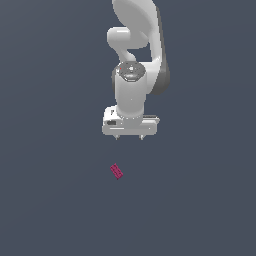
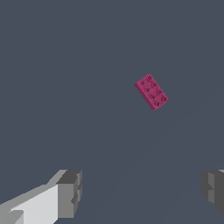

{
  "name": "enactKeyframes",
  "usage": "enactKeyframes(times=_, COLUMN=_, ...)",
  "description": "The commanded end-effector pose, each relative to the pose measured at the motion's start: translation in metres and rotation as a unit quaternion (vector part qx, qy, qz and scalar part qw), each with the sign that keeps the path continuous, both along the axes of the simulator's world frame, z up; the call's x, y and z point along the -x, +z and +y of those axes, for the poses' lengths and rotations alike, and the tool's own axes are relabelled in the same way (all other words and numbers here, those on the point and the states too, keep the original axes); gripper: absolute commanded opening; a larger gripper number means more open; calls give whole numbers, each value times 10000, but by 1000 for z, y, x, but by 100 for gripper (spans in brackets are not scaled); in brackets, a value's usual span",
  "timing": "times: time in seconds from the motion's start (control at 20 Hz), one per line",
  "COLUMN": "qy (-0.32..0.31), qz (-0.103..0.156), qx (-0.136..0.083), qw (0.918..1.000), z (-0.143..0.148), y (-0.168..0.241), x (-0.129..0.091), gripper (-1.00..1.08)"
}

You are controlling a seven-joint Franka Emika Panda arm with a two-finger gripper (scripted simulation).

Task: Pick up the object and move it to a goal position.

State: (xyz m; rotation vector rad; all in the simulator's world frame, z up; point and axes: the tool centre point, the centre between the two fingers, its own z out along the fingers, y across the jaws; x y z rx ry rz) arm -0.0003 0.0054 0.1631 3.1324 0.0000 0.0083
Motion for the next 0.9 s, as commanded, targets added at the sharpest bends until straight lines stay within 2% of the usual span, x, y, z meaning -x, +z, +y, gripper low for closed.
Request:
enactKeyframes(times=0.0, qy=0, qz=0, qx=0, qw=10000, z=0, y=0, x=0, gripper=100)
enactKeyframes(times=0.4, qy=270, qz=-18, qx=-109, qw=9996, z=29, y=10, x=-1, gripper=100)
enactKeyframes(times=0.85, qy=308, qz=-17, qx=-104, qw=9995, z=27, y=9, x=-3, gripper=100)
